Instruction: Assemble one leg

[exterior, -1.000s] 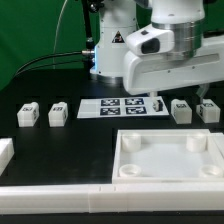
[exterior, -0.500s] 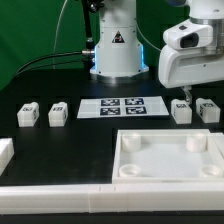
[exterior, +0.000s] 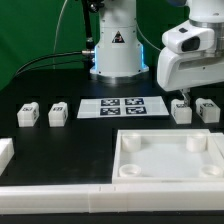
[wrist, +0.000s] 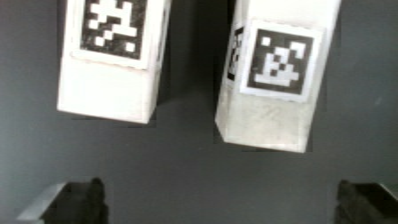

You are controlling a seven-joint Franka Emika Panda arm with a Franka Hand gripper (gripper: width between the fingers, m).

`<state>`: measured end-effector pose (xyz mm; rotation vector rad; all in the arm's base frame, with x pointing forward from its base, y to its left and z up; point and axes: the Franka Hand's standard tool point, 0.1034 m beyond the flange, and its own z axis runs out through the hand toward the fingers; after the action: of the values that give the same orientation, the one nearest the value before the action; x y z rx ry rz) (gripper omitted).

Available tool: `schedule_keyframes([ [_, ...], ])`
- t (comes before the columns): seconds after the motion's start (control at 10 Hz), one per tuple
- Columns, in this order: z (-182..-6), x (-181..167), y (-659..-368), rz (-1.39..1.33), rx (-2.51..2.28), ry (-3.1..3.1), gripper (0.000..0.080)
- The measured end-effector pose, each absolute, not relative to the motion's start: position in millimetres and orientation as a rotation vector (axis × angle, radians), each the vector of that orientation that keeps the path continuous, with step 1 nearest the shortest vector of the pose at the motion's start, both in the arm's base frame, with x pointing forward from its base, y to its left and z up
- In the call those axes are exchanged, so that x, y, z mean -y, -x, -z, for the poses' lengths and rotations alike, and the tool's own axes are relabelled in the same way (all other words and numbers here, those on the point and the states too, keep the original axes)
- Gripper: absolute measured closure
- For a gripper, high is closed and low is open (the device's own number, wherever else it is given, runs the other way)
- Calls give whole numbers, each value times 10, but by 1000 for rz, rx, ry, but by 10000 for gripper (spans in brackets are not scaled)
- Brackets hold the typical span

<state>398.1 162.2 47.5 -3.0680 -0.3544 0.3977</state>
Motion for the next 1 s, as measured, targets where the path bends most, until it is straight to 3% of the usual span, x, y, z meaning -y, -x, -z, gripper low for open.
schedule_keyframes([
  [0.6, -507, -1732, -3807, -1308, 246, 2931, 151],
  [1.0, -421, -1795, -3794, -1427, 258, 2877, 151],
])
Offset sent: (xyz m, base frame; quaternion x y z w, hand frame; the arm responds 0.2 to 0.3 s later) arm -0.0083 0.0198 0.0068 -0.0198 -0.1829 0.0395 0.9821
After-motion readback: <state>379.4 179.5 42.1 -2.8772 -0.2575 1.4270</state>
